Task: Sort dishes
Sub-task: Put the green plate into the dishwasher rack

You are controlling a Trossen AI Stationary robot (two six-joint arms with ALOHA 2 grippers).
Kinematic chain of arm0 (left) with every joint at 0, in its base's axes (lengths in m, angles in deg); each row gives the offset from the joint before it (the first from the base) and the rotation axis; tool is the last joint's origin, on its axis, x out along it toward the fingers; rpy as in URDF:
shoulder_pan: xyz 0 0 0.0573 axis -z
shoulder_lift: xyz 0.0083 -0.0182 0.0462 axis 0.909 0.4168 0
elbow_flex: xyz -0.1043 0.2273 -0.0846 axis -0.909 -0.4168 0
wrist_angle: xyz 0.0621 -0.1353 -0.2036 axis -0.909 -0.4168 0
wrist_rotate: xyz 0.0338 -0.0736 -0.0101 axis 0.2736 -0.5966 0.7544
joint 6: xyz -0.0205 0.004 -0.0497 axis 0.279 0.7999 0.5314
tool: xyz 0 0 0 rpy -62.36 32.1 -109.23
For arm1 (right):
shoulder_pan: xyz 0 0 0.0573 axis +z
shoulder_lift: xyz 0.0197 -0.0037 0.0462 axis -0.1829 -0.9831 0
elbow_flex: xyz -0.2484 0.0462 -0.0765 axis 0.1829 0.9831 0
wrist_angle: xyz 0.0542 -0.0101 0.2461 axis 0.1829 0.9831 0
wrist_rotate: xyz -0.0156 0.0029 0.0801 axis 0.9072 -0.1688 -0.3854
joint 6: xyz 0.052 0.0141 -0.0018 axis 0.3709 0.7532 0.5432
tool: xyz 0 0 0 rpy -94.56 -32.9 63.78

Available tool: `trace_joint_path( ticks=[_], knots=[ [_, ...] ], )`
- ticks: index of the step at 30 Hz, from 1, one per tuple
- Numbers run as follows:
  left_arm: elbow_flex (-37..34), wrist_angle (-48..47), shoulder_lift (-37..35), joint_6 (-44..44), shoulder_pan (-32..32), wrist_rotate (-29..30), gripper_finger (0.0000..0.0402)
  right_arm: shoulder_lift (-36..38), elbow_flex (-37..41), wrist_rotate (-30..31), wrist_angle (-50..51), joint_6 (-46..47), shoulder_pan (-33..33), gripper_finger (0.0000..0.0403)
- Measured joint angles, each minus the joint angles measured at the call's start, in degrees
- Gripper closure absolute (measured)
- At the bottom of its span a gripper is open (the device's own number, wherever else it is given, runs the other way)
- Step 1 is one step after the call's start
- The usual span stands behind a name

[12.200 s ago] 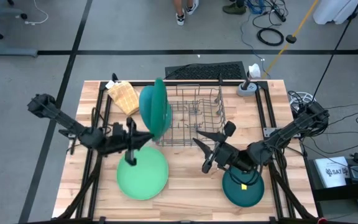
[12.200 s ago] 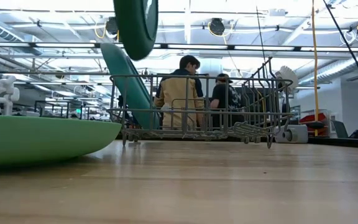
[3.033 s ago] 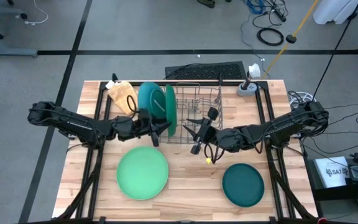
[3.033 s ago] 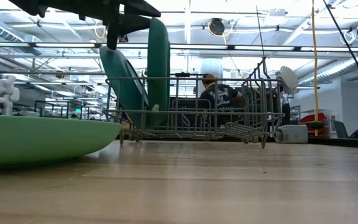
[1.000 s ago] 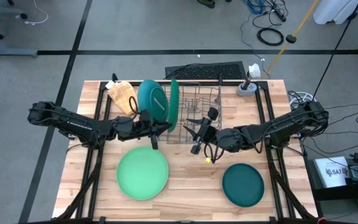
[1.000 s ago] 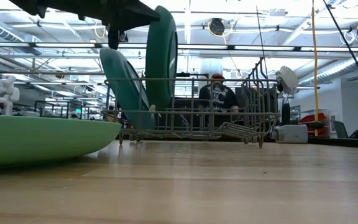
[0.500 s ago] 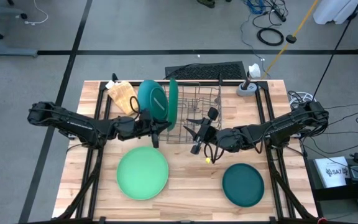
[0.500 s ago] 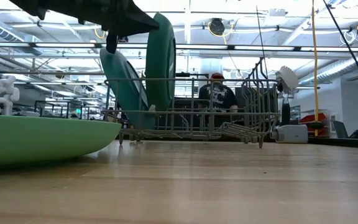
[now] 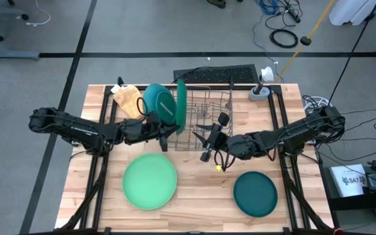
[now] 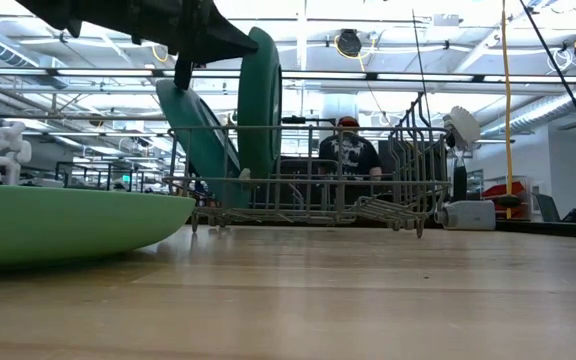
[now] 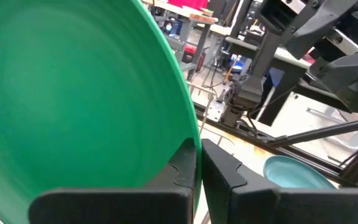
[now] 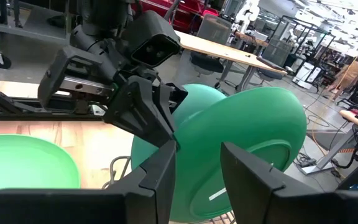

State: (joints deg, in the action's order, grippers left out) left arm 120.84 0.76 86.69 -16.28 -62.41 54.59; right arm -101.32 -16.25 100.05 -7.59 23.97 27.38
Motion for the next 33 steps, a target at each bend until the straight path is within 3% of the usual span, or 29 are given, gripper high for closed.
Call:
trace_joint_path(
  ticks=[5, 23, 33],
  knots=[
    [-0.02, 0.73, 0.00, 1.47, -0.72, -2.34, 0.0384, 0.00, 0.00, 0.01, 0.00, 0.00, -0.15, 0.0284],
    [-0.33, 4.87, 0.00, 2.77, -0.74, -2.13, 0.0385, 0.00, 0.00, -0.01, 0.02, 0.00, -0.17, 0.0284],
    [-6.23, 16.31, 0.00, 4.59, -0.72, -2.31, 0.0391, 0.00, 0.00, -0.01, 0.04, 0.00, -0.17, 0.0284]
  ],
)
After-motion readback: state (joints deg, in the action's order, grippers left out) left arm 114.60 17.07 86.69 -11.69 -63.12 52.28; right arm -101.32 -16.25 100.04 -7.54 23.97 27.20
